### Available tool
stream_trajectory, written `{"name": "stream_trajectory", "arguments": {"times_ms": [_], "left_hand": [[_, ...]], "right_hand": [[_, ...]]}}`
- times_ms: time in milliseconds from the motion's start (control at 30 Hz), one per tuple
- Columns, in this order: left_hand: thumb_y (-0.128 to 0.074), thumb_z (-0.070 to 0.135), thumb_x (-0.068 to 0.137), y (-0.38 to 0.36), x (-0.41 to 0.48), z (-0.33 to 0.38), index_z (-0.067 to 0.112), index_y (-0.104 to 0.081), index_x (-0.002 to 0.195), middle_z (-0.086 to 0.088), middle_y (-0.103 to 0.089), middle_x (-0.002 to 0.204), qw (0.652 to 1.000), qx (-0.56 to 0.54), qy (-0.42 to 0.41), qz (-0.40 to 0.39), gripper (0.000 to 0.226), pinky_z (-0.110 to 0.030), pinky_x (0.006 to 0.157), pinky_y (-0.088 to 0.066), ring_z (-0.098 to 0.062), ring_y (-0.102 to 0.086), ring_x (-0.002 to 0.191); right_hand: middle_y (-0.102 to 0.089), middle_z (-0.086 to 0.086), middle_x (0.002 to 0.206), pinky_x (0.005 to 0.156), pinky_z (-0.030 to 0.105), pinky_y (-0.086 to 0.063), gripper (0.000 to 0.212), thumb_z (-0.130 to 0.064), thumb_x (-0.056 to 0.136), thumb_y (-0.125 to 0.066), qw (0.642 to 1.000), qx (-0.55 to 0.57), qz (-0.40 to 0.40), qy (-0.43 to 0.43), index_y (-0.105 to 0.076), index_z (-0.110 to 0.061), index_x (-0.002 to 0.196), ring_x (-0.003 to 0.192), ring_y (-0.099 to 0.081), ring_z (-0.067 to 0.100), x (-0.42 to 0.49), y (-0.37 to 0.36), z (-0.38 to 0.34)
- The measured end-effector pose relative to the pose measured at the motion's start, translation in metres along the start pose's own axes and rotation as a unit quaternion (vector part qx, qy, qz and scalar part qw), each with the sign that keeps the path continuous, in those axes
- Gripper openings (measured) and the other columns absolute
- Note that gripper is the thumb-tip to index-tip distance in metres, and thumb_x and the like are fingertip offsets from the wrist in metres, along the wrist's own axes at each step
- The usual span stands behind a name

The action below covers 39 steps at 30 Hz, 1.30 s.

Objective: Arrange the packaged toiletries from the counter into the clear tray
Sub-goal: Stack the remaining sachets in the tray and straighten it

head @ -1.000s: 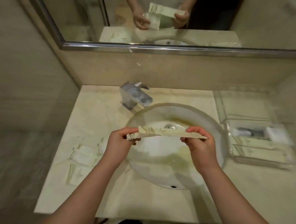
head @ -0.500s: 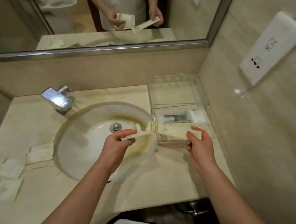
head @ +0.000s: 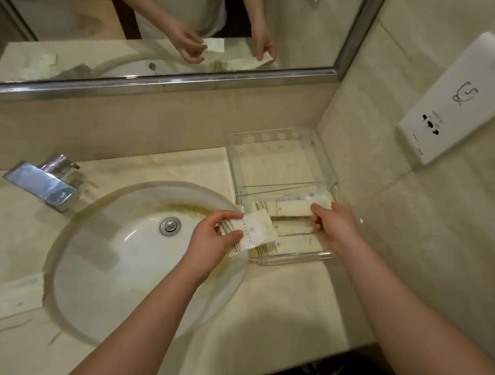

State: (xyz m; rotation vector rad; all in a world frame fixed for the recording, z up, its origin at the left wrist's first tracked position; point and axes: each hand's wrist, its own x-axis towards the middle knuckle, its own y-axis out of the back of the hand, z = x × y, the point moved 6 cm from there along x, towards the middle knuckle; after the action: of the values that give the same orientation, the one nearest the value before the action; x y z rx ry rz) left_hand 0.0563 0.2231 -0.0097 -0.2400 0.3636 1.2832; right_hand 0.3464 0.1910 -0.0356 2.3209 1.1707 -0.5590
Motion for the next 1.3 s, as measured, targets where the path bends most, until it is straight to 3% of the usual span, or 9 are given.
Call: {"name": "stream_trajectory", "arguments": {"times_ms": [133,267,400,533,667,800,1033,1133,1300], "left_hand": [[-0.073,0.004,0.081,-0.005,0.015,-0.005,0.023,-0.077,0.092,-0.004,-0.070,0.091,0.999,0.040,0.009,-0.009,0.023,-0.028,0.064,-0.051,-0.014,-0.059,0.073],[-0.072,0.005,0.083,-0.017,0.025,-0.009,0.021,-0.077,0.092,0.006,-0.067,0.085,0.998,0.062,0.015,0.001,0.019,-0.017,0.060,-0.044,-0.006,-0.057,0.067],[-0.070,0.003,0.084,-0.033,0.031,-0.009,0.018,-0.077,0.094,0.008,-0.070,0.094,0.997,0.077,0.007,0.014,0.019,-0.011,0.062,-0.047,-0.005,-0.060,0.074],[-0.071,0.006,0.082,-0.051,0.034,-0.013,0.018,-0.076,0.093,0.002,-0.070,0.099,0.991,0.129,-0.001,0.025,0.016,-0.020,0.071,-0.050,-0.011,-0.059,0.077],[-0.071,0.008,0.081,-0.069,0.034,-0.012,0.014,-0.072,0.095,0.000,-0.061,0.104,0.952,0.296,-0.072,0.028,0.015,-0.019,0.083,-0.039,-0.011,-0.055,0.091],[-0.067,0.008,0.084,-0.080,0.026,-0.016,0.008,-0.069,0.098,-0.001,-0.055,0.107,0.922,0.361,-0.125,0.054,0.014,-0.018,0.080,-0.039,-0.012,-0.054,0.086],[-0.070,0.016,0.077,-0.090,0.009,-0.020,0.010,-0.071,0.094,-0.010,-0.065,0.103,0.838,0.495,-0.192,0.126,0.018,-0.042,0.088,-0.047,-0.033,-0.055,0.103],[-0.060,0.021,0.084,-0.095,-0.001,-0.027,0.009,-0.066,0.116,-0.013,-0.062,0.128,0.810,0.537,-0.215,0.102,0.035,-0.050,0.104,-0.041,-0.039,-0.047,0.130],[-0.023,0.044,0.097,-0.106,-0.020,-0.064,0.009,-0.028,0.152,-0.010,-0.024,0.161,0.788,0.598,-0.145,-0.003,0.065,-0.051,0.118,-0.016,-0.030,-0.015,0.150]], "right_hand": [[-0.064,0.004,0.066,0.055,0.027,-0.042,0.007,-0.015,0.081,-0.067,0.989,-0.134,0.031,0.061,-0.063,-0.010,0.080,0.058,-0.056,0.018,0.003,-0.012,-0.012],[-0.063,0.000,0.097,0.069,0.027,-0.041,0.034,-0.028,0.084,-0.070,0.962,-0.245,0.085,0.082,-0.061,-0.012,0.113,0.084,-0.058,0.020,0.004,-0.014,-0.014],[-0.065,0.004,0.112,0.068,0.030,-0.039,0.047,-0.043,0.082,-0.068,0.904,-0.383,0.151,0.116,-0.059,-0.017,0.120,0.096,-0.064,0.029,0.000,-0.014,-0.015],[-0.059,0.008,0.118,0.068,0.030,-0.039,0.044,-0.045,0.083,-0.067,0.911,-0.345,0.164,0.155,-0.056,-0.019,0.116,0.097,-0.063,0.029,0.000,-0.006,-0.013],[-0.061,0.005,0.109,0.071,0.032,-0.043,0.026,-0.032,0.088,-0.063,0.917,-0.302,0.139,0.220,-0.060,-0.018,0.110,0.097,-0.061,0.025,-0.016,0.003,-0.007],[-0.061,0.002,0.108,0.084,0.038,-0.048,0.026,-0.029,0.086,-0.061,0.875,-0.365,0.071,0.309,-0.062,-0.022,0.111,0.100,-0.055,0.022,-0.047,-0.006,0.010],[-0.054,0.003,0.133,0.099,0.043,-0.045,0.042,-0.033,0.086,-0.055,0.809,-0.466,0.001,0.358,-0.058,-0.025,0.127,0.126,-0.045,0.024,-0.075,-0.031,0.045],[-0.052,0.002,0.138,0.100,0.044,-0.044,0.041,-0.031,0.089,-0.055,0.802,-0.477,-0.014,0.358,-0.058,-0.027,0.129,0.131,-0.041,0.024,-0.077,-0.035,0.050],[-0.048,0.000,0.147,0.109,0.044,-0.033,0.044,-0.027,0.092,-0.051,0.804,-0.489,-0.032,0.336,-0.055,-0.025,0.136,0.140,-0.031,0.026,-0.074,-0.039,0.047]]}}
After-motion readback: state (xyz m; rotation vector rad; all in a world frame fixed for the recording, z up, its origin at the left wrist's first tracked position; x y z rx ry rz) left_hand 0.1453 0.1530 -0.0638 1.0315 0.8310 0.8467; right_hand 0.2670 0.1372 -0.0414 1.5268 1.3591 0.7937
